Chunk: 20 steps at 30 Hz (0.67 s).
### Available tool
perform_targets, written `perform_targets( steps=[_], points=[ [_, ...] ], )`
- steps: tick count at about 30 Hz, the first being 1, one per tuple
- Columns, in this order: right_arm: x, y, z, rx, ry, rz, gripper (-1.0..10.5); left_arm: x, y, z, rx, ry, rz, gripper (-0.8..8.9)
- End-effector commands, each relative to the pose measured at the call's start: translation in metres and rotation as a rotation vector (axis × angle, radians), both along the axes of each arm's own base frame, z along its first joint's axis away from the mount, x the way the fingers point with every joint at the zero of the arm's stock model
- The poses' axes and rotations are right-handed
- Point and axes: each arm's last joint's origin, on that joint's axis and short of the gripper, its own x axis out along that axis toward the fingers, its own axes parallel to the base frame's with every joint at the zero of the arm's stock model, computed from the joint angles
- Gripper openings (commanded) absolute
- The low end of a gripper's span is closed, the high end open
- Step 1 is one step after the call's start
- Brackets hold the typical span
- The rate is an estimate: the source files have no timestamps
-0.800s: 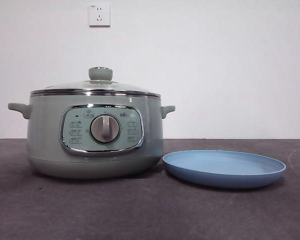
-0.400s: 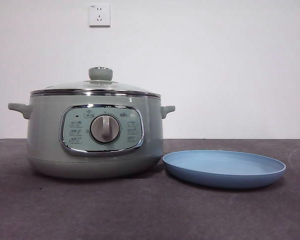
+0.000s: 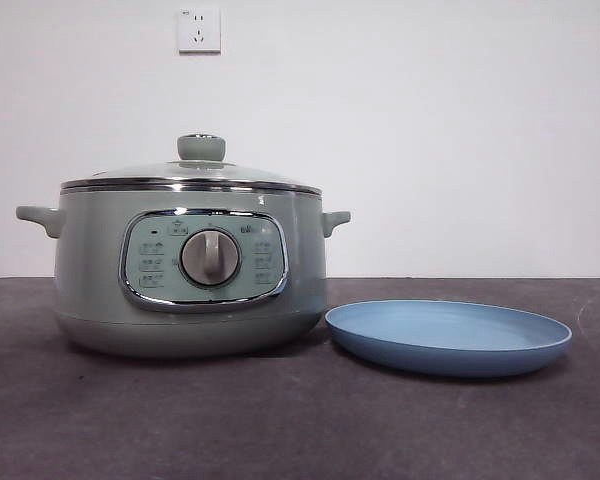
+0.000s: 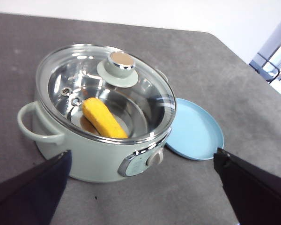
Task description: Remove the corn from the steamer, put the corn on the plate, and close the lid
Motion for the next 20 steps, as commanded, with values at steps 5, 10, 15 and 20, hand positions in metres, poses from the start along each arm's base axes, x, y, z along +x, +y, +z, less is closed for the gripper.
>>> perform_targets(
  steps=[5,10,15,20],
  points=[
    [0.000,0.000,0.001,-0.001,-0.011,0.006,5.7,0.012,0.000,0.006,0.006,-0.074,-0.010,5.96],
    [0.000,0.000,0.001,-0.001,-0.010,0.005,5.7,0.034,-0.006,0.010,0.004,-0.125,-0.058,5.96],
    [0.000,0.000,0.001,-0.001,-0.010,0.005,5.7,0.067,-0.016,0.012,0.005,-0.158,-0.109,5.96],
    [0.000,0.000,0.001,-0.001,-0.010,0.005,5.7,0.107,-0.033,0.021,0.072,-0.157,-0.115,5.97]
  ],
)
